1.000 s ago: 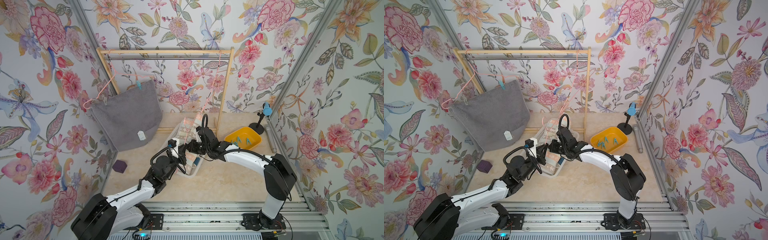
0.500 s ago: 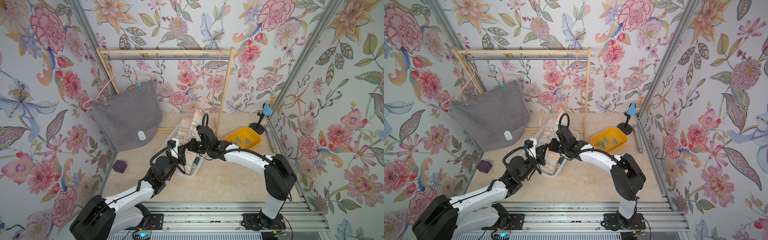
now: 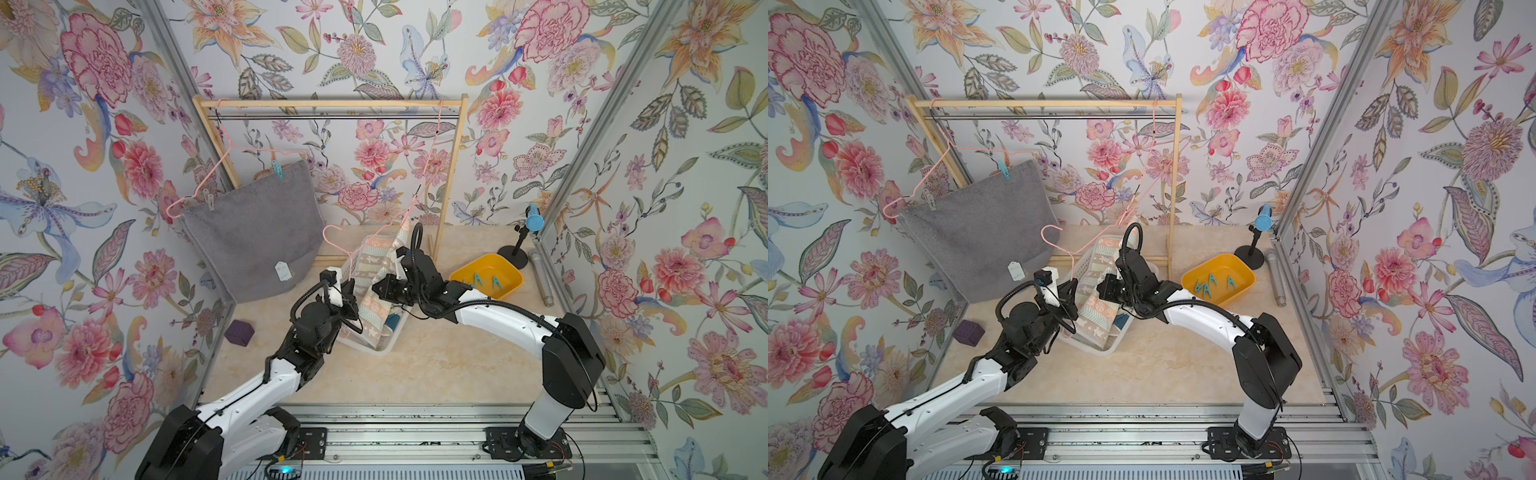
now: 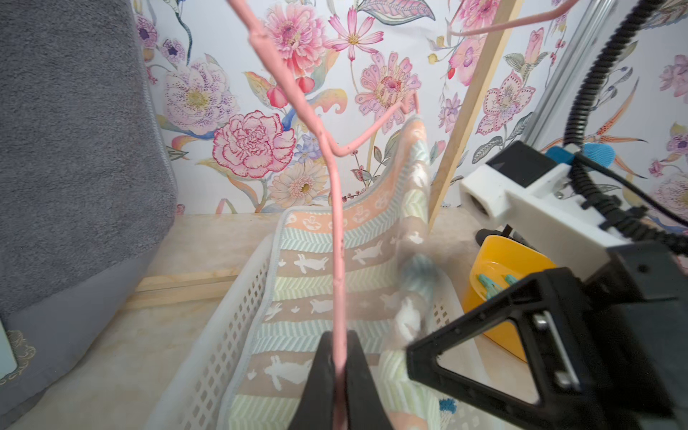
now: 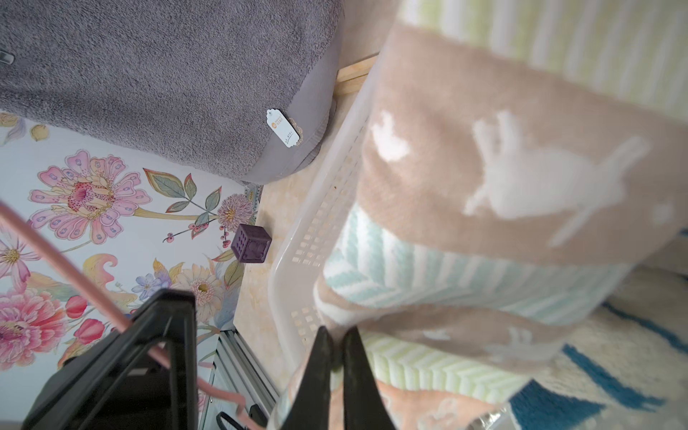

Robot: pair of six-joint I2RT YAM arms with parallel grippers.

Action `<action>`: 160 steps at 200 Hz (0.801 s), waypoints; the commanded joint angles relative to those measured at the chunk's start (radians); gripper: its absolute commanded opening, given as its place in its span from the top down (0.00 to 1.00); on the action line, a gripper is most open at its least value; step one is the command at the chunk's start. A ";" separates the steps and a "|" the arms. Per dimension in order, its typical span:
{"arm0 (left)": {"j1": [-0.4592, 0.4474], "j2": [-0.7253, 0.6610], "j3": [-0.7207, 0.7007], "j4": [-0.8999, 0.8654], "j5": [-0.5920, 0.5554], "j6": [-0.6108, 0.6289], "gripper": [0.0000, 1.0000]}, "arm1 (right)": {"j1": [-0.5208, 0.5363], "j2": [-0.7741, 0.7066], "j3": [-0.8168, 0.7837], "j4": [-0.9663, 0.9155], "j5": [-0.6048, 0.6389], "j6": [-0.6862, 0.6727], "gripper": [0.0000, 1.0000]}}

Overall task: Remove the clothespins securing towels to the hanger
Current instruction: Remove the towel from the hanger.

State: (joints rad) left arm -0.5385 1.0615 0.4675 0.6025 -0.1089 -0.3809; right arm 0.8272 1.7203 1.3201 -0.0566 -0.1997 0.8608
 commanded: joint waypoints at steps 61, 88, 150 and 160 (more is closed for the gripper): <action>0.032 0.049 0.030 -0.006 -0.033 0.013 1.00 | 0.011 -0.072 -0.007 0.034 -0.081 -0.053 1.00; 0.062 0.032 0.072 -0.048 -0.045 0.034 1.00 | 0.008 -0.101 -0.032 0.034 -0.063 -0.059 1.00; 0.135 0.000 0.175 -0.092 -0.067 0.064 1.00 | -0.022 -0.140 -0.087 0.031 -0.057 -0.056 1.00; 0.136 0.004 0.195 -0.095 -0.070 0.074 1.00 | -0.023 -0.139 -0.088 0.024 -0.058 -0.059 1.00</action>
State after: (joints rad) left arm -0.4202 1.0824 0.5968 0.5079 -0.1360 -0.3473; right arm 0.8165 1.6070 1.2545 -0.0357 -0.2546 0.8188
